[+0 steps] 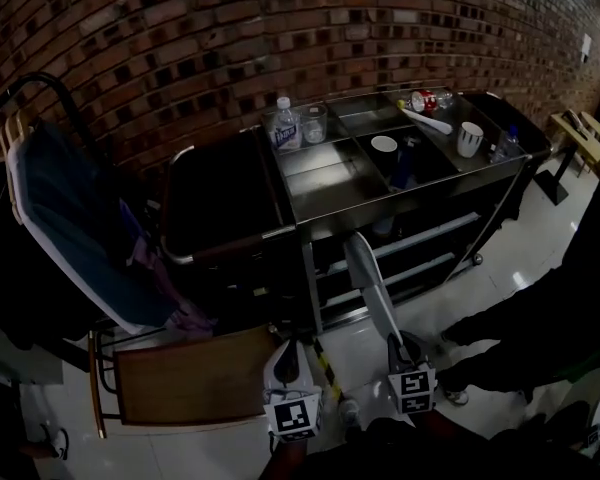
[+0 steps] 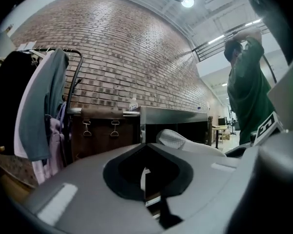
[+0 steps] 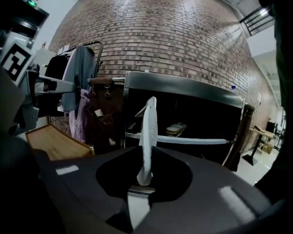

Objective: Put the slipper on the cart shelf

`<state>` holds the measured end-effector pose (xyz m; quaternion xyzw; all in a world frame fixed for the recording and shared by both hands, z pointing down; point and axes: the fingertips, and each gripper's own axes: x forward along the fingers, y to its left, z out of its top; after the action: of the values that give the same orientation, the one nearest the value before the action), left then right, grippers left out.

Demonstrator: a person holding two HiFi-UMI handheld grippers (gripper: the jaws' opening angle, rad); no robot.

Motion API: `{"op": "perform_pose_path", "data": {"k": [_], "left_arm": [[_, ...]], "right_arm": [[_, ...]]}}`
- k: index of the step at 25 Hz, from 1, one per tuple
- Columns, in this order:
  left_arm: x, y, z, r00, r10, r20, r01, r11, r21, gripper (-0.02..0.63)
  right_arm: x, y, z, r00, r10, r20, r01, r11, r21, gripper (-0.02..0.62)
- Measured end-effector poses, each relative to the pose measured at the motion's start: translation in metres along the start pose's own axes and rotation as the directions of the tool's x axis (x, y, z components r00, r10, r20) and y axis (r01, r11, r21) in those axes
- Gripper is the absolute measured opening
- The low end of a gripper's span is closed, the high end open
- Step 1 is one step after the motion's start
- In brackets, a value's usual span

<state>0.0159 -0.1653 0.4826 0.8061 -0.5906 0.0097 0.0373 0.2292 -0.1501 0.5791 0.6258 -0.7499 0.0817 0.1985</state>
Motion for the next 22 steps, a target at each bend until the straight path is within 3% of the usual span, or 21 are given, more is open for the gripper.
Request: {"op": "perform_pose_path", "data": {"k": [8, 17, 22], "left_arm": [[0.061, -0.012, 0.005, 0.999, 0.037, 0.009, -0.038, 0.998, 0.042, 0.015], [0.090, 0.021, 0.005, 0.995, 0.103, 0.005, -0.103, 0.992, 0.075, 0.015], [0.095, 0.028, 0.015, 0.992, 0.123, 0.011, -0.123, 0.990, 0.064, 0.015]], "right_arm": [[0.110, -0.032, 0.039, 0.997, 0.082, -0.006, -0.081, 0.989, 0.122, 0.048], [0.212, -0.027, 0.051, 0.987, 0.148, -0.057, -0.132, 0.965, 0.229, 0.048], [0.250, -0.023, 0.064, 0.980, 0.188, -0.060, -0.158, 0.928, 0.336, 0.048]]}}
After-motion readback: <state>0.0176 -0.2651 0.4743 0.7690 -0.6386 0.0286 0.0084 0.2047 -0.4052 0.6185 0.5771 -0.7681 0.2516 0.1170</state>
